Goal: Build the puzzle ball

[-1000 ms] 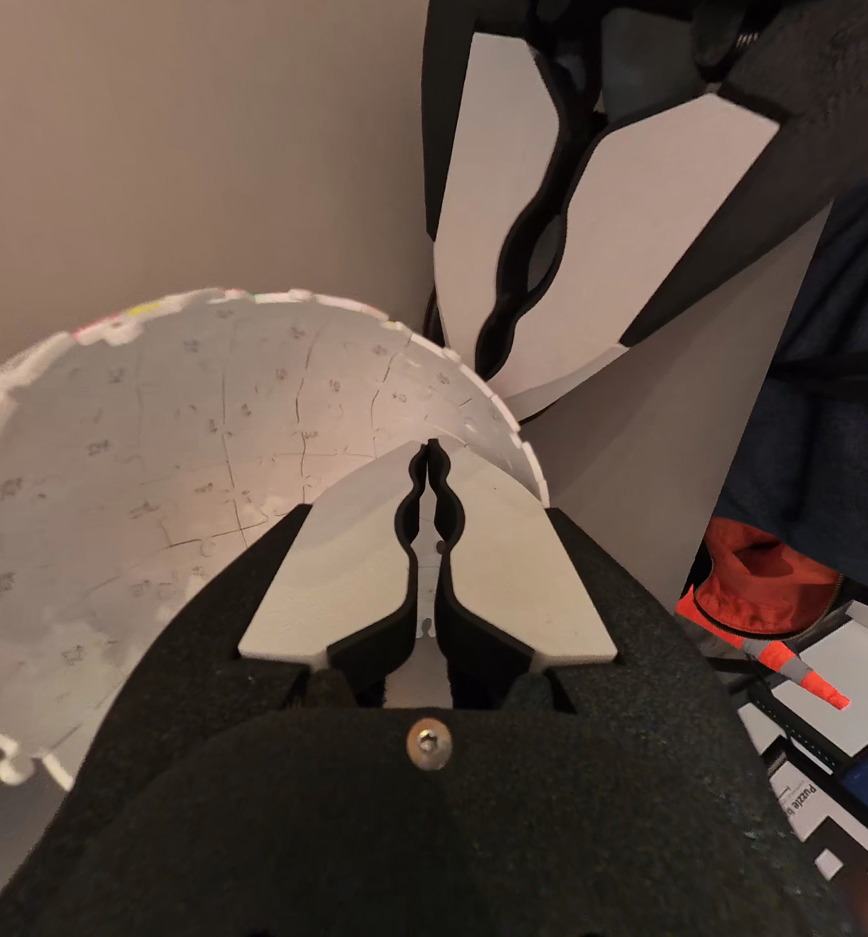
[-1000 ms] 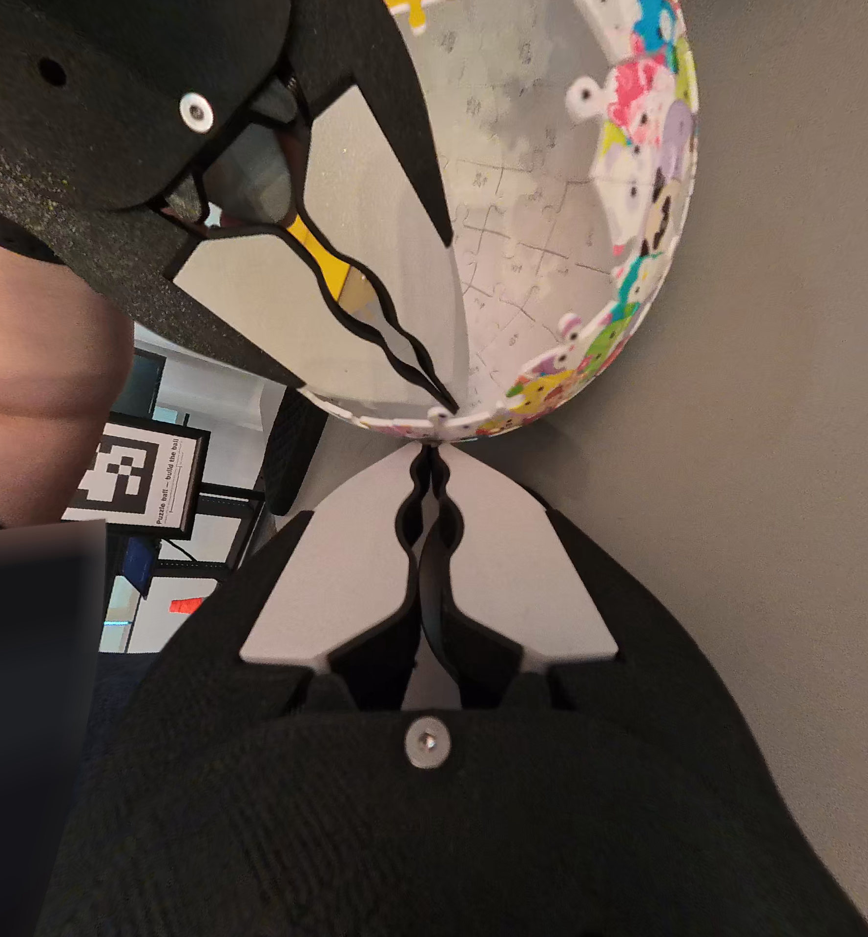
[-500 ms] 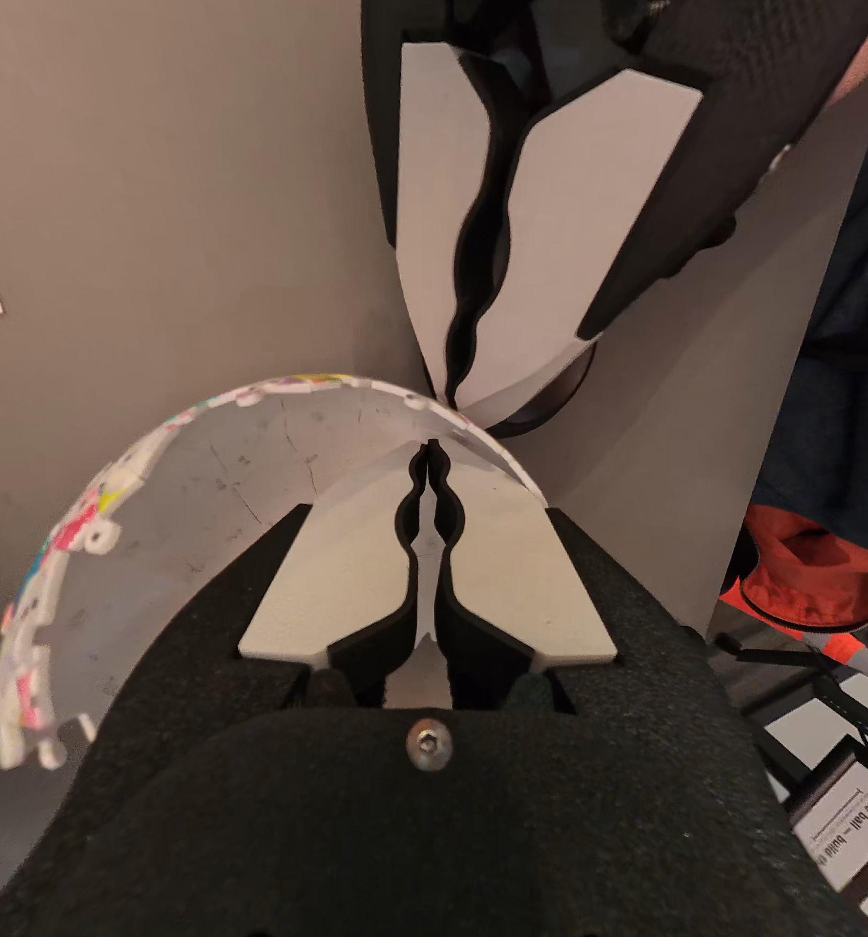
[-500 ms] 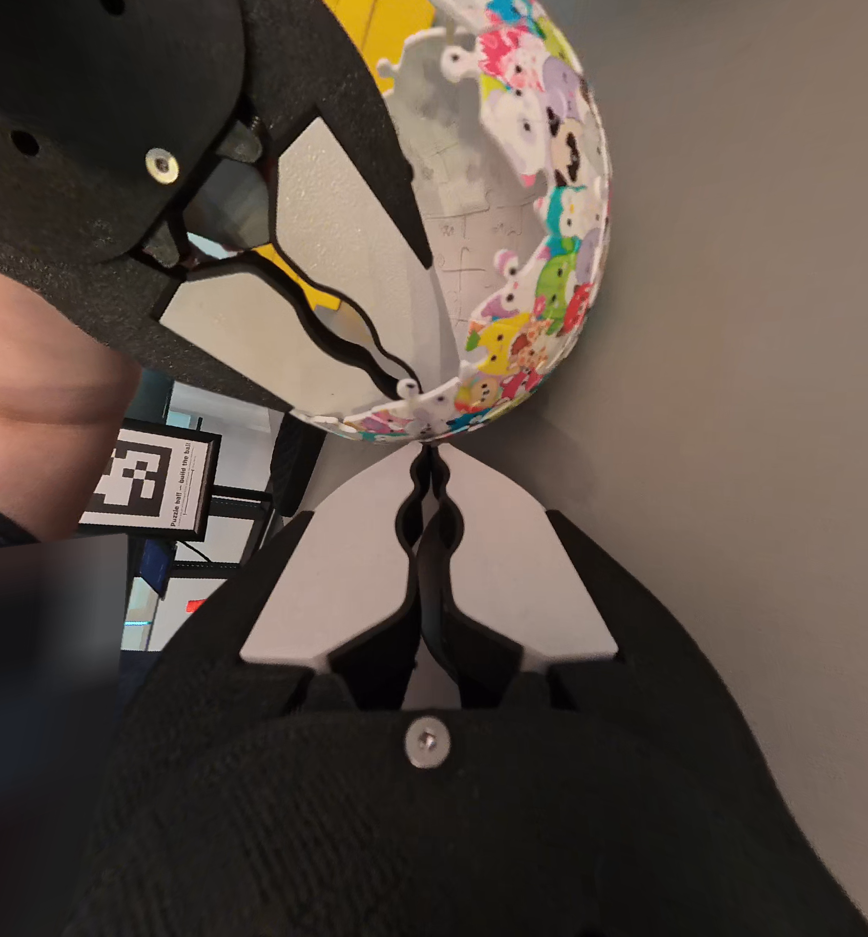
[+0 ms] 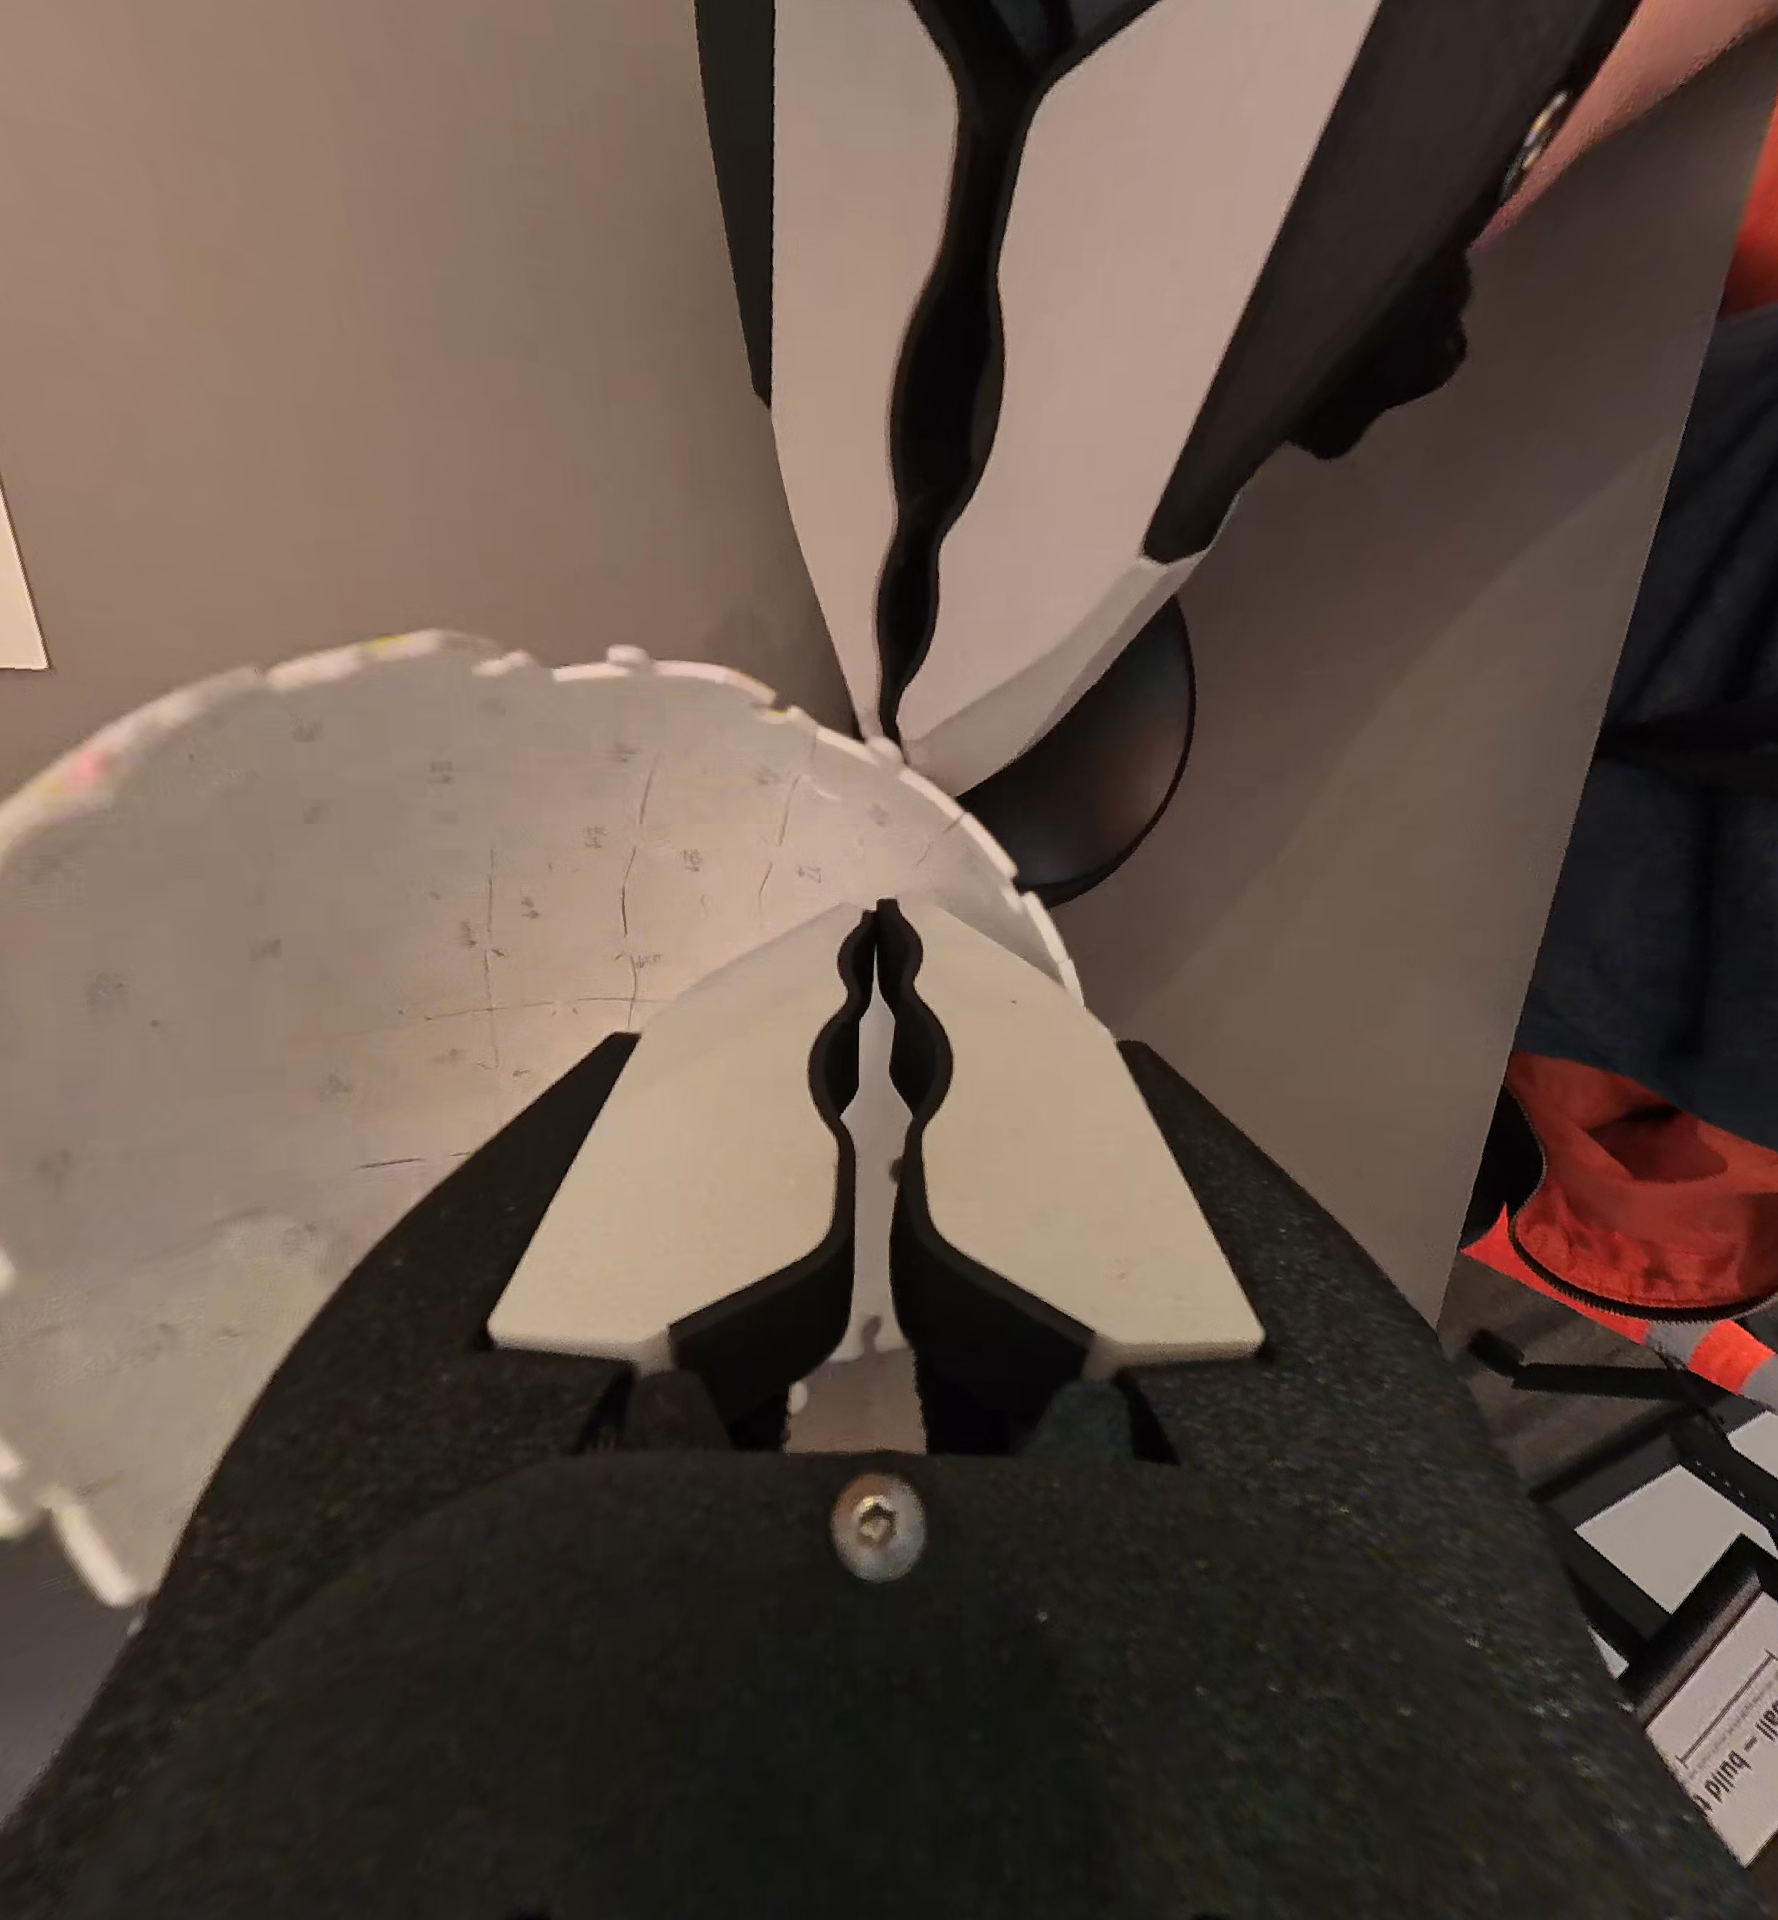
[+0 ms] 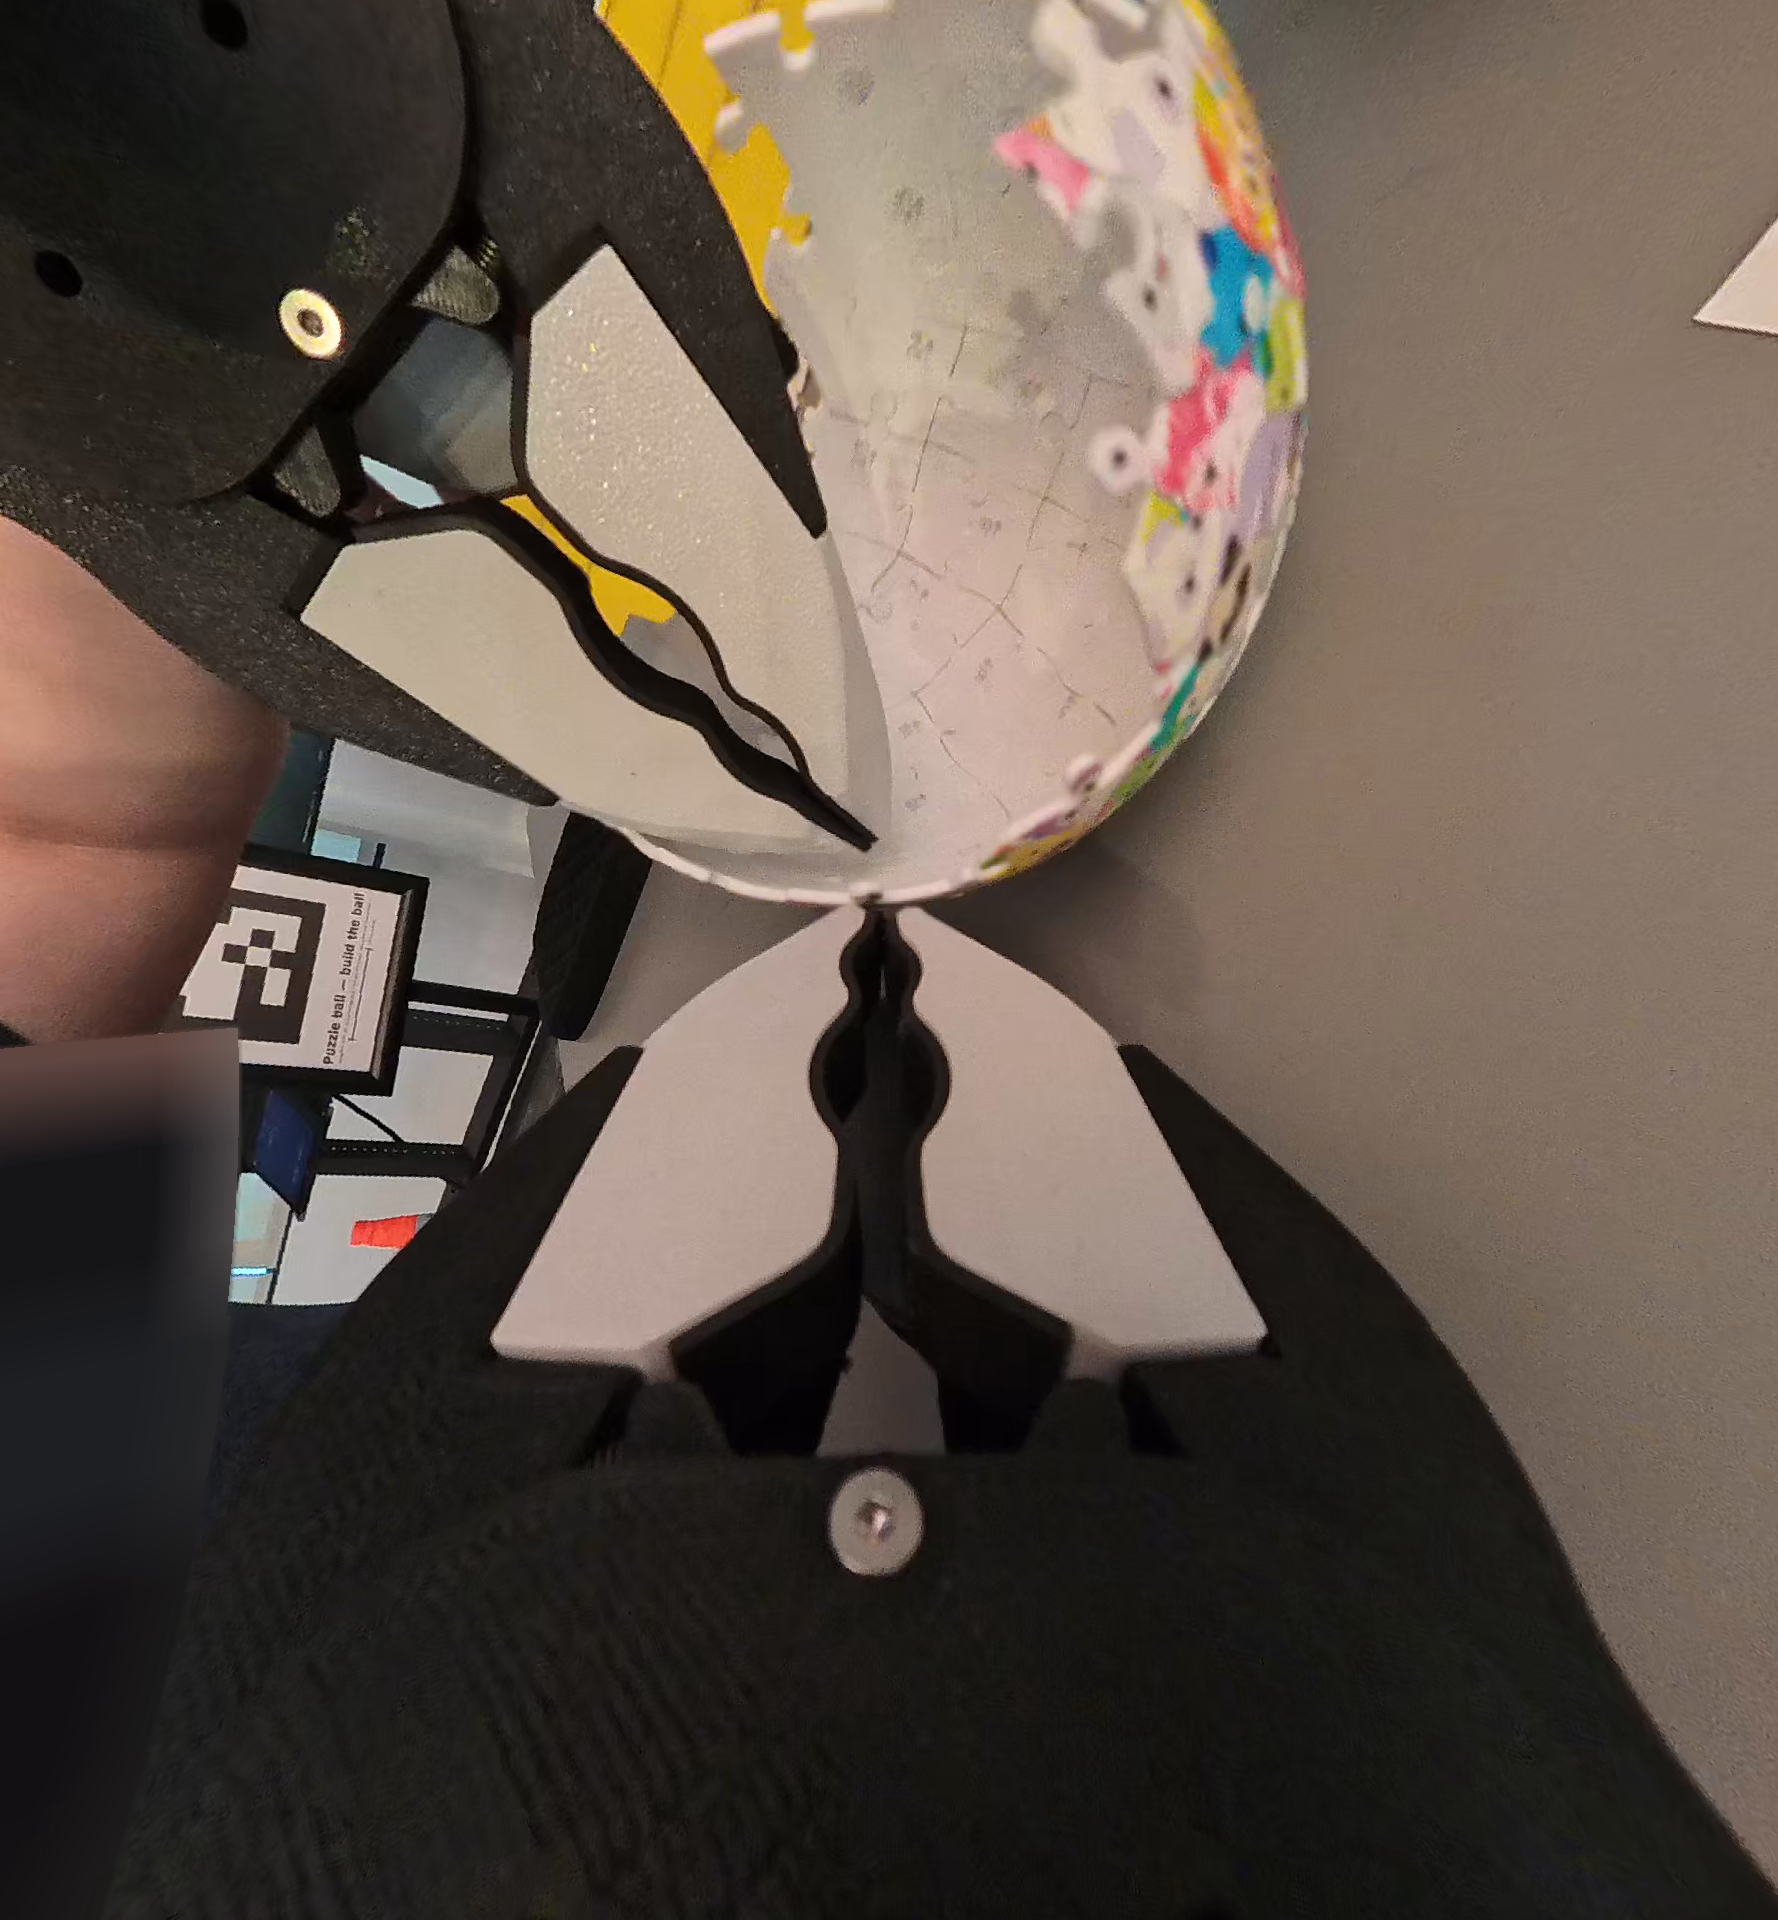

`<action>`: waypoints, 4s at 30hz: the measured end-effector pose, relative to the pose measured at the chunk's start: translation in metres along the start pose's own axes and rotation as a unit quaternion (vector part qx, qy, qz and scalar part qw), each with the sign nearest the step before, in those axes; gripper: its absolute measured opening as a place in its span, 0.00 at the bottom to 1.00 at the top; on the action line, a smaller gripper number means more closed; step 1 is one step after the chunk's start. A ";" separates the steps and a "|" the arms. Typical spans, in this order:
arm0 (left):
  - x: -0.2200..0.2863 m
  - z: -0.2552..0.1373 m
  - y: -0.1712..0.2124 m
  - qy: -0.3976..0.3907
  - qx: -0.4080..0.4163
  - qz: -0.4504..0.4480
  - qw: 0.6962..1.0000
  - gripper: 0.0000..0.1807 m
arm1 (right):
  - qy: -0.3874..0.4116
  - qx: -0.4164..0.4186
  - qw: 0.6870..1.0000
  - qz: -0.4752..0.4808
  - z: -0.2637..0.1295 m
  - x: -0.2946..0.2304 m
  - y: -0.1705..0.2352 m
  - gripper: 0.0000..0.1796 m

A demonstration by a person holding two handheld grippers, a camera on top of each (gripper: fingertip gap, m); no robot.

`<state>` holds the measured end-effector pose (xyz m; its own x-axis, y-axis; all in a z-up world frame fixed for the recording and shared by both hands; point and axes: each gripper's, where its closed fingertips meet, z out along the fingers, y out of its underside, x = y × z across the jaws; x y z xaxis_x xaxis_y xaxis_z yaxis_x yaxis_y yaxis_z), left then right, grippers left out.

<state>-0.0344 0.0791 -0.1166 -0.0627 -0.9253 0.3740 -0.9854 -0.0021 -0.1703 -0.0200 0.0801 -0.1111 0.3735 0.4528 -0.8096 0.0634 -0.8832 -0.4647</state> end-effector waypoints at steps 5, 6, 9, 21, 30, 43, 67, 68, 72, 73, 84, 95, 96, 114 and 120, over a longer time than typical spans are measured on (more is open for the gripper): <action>0.000 0.003 0.002 0.003 -0.008 0.003 1.000 0.00 | -0.002 -0.009 1.000 -0.009 0.004 -0.003 0.003 0.00; 0.000 0.004 0.002 0.004 -0.010 0.002 1.000 0.00 | -0.003 -0.009 1.000 -0.010 0.004 -0.004 0.003 0.00; 0.000 0.005 0.003 0.005 -0.011 0.000 1.000 0.00 | -0.005 -0.008 1.000 -0.010 0.004 -0.004 0.003 0.00; -0.018 -0.031 -0.008 -0.066 0.102 -0.032 0.992 0.00 | -0.045 0.011 0.955 -0.291 -0.012 -0.057 0.000 0.01; 0.001 -0.091 0.014 -0.175 0.323 -0.077 0.927 0.00 | 0.076 -0.009 0.853 -0.517 -0.010 -0.057 -0.013 0.27; 0.050 -0.066 0.073 -0.178 0.442 -0.102 0.873 0.00 | 0.167 -0.200 0.777 -0.572 0.030 -0.026 -0.011 0.16; 0.053 -0.059 0.082 -0.158 0.454 -0.094 0.872 0.00 | 0.199 -0.229 0.792 -0.531 0.037 -0.011 -0.008 0.02; 0.053 -0.059 0.082 -0.158 0.453 -0.094 0.872 0.00 | 0.198 -0.231 0.791 -0.531 0.037 -0.011 -0.008 0.02; 0.054 -0.060 0.081 -0.157 0.456 -0.092 0.871 0.00 | 0.195 -0.234 0.793 -0.527 0.036 -0.011 -0.007 0.02; 0.054 -0.060 0.081 -0.156 0.456 -0.091 0.871 0.00 | 0.194 -0.233 0.794 -0.527 0.036 -0.011 -0.007 0.02; 0.053 -0.046 0.079 -0.162 0.432 -0.074 0.884 0.00 | 0.190 -0.231 0.802 -0.517 0.028 -0.015 -0.005 0.11; 0.046 -0.032 0.080 -0.139 0.432 -0.089 0.886 0.00 | 0.185 -0.215 0.806 -0.519 0.023 -0.014 -0.008 0.11; 0.046 -0.032 0.080 -0.138 0.432 -0.090 0.887 0.00 | 0.183 -0.214 0.805 -0.522 0.026 -0.015 -0.008 0.11; 0.046 -0.018 0.085 -0.116 0.427 -0.098 0.891 0.00 | 0.228 -0.204 0.812 -0.497 -0.008 0.003 -0.019 0.11; 0.048 -0.013 0.084 -0.104 0.427 -0.099 0.893 0.00 | 0.227 -0.170 0.820 -0.497 -0.021 0.002 -0.021 0.13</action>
<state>-0.1226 0.0396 -0.1011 0.2173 -0.9251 0.3114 -0.4877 -0.3793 -0.7863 -0.0010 0.0967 -0.0952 0.2816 0.9460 0.1606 0.7709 -0.1234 -0.6249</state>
